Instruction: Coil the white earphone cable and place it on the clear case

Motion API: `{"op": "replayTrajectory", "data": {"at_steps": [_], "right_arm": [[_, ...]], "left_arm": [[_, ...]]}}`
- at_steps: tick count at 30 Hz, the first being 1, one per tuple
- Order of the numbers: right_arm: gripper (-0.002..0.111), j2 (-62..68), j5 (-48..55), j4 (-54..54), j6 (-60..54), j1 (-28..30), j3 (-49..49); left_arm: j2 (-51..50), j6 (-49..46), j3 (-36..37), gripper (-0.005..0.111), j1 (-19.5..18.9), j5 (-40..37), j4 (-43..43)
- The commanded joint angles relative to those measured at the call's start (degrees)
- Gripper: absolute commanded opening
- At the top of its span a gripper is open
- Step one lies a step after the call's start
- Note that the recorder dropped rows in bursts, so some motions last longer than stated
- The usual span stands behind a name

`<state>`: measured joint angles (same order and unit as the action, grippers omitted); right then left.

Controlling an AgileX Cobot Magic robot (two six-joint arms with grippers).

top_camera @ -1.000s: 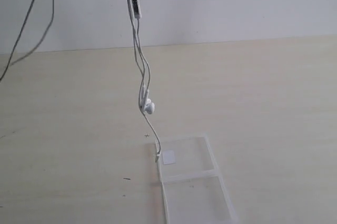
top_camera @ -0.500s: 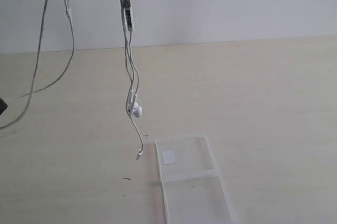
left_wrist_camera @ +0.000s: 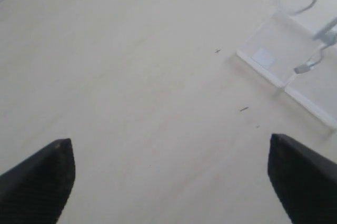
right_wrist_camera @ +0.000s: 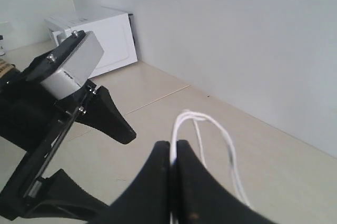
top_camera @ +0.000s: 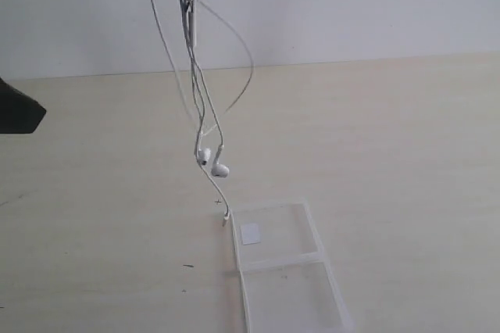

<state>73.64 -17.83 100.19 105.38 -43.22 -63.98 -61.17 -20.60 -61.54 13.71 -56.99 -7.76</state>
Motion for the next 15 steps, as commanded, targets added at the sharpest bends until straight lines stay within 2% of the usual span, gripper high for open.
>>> {"op": "replayTrajectory", "data": {"at_steps": [1, 5, 10, 15], "right_arm": [[0.0, 0.1, -0.8, -0.2, -1.3, 0.0, -0.4], [0.0, 0.1, -2.7, -0.2, -2.6, 0.0, -0.4], [0.0, 0.1, -5.1, -0.2, -3.5, 0.0, -0.4], [0.0, -0.4, -7.3, -0.2, -1.9, 0.0, -0.4]], "left_arm": [[0.6, -8.7, 0.2, 0.095, 0.2, 0.6, -11.9], [0.6, -16.4, 0.2, 0.095, 0.2, -0.2, -20.5], [1.0, -20.9, 0.2, 0.095, 0.2, -0.4, -23.6], [2.5, -31.2, 1.9, 0.095, -0.1, -0.8, -33.0]]}}
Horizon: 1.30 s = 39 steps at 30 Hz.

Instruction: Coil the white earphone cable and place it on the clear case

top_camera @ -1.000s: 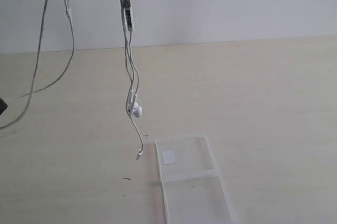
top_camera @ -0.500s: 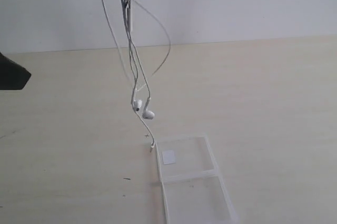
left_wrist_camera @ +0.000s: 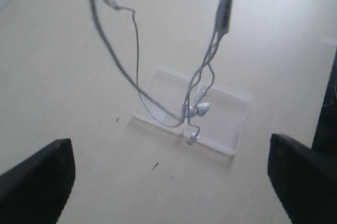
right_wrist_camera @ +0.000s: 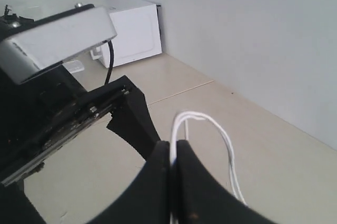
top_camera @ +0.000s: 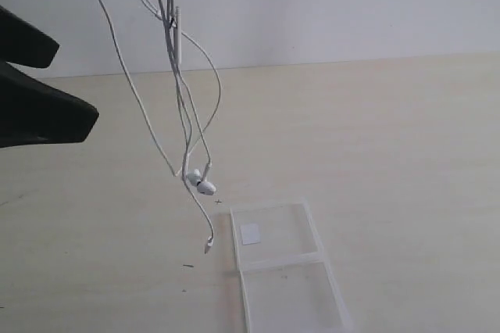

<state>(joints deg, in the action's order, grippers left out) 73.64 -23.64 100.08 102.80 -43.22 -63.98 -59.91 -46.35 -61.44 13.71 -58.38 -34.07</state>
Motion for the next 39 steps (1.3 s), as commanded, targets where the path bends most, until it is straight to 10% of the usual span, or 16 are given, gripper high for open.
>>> {"op": "replayTrajectory", "data": {"at_steps": [1, 11, 39], "right_arm": [[0.0, -0.9, -1.8, -0.1, 0.8, 0.0, -0.4], [0.0, -2.9, -6.1, -0.1, 2.8, 0.0, -0.4], [0.0, -2.5, -5.1, -10.1, -3.6, 0.0, -0.4]], "left_arm": [[1.9, -8.2, 3.6, 0.095, -1.0, 2.1, -10.3], [4.2, -31.5, 14.0, 0.095, -10.8, 7.9, -35.4], [-3.9, -46.4, 14.0, 0.095, -11.2, -1.3, -54.9]]}}
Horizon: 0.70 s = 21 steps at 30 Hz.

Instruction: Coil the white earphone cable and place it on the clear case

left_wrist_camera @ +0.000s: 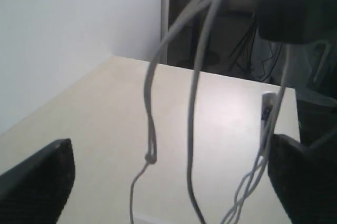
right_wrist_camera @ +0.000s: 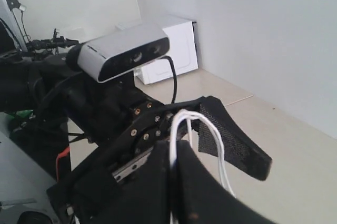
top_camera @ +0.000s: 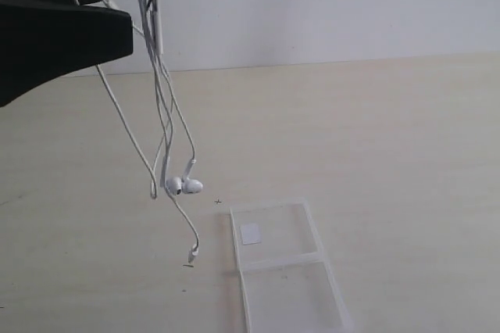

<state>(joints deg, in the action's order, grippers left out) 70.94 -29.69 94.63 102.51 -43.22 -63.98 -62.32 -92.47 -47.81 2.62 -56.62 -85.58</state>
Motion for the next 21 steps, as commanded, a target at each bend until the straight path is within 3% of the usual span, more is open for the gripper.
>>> {"op": "replayTrajectory", "data": {"at_steps": [1, 21], "right_arm": [[0.0, 0.5, 0.9, -5.7, -3.8, 0.0, -0.4], [0.0, 5.4, -0.3, -26.6, -17.2, -0.1, -0.4]], "left_arm": [[-2.0, -0.3, 0.3, 0.095, -0.1, -3.5, -3.7], [-3.7, -0.3, 0.3, 0.095, -0.1, -6.3, -4.9]]}}
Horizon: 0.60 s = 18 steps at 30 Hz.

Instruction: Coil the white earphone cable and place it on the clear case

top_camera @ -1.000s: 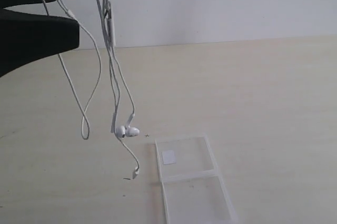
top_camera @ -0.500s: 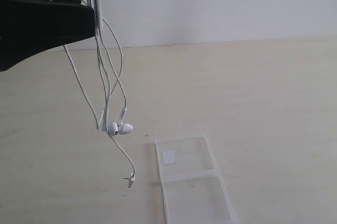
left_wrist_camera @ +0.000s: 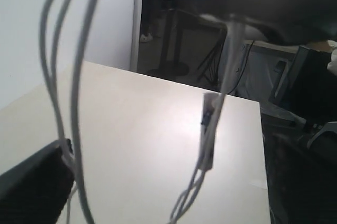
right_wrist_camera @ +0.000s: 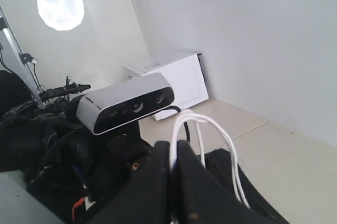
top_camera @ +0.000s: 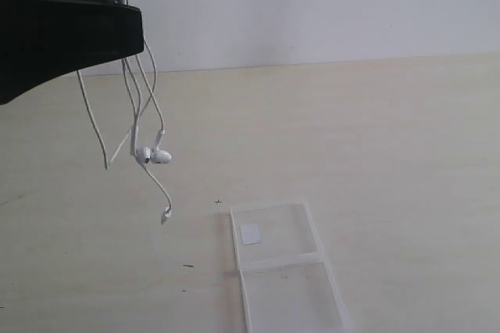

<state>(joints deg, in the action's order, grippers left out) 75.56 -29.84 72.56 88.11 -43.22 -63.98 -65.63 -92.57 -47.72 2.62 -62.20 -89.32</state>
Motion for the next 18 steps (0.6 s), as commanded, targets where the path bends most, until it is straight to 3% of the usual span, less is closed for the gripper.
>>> {"op": "replayTrajectory", "data": {"at_steps": [1, 18], "right_arm": [[0.0, 1.0, -0.2, -5.3, -3.1, -0.1, -0.4], [0.0, 2.7, -3.7, -16.2, -6.7, -0.1, -0.4]], "left_arm": [[-0.4, -0.2, 0.2, 0.095, -0.1, -0.7, -1.2], [-0.4, -1.0, 0.2, 0.095, -0.1, -0.1, -1.8]]}}
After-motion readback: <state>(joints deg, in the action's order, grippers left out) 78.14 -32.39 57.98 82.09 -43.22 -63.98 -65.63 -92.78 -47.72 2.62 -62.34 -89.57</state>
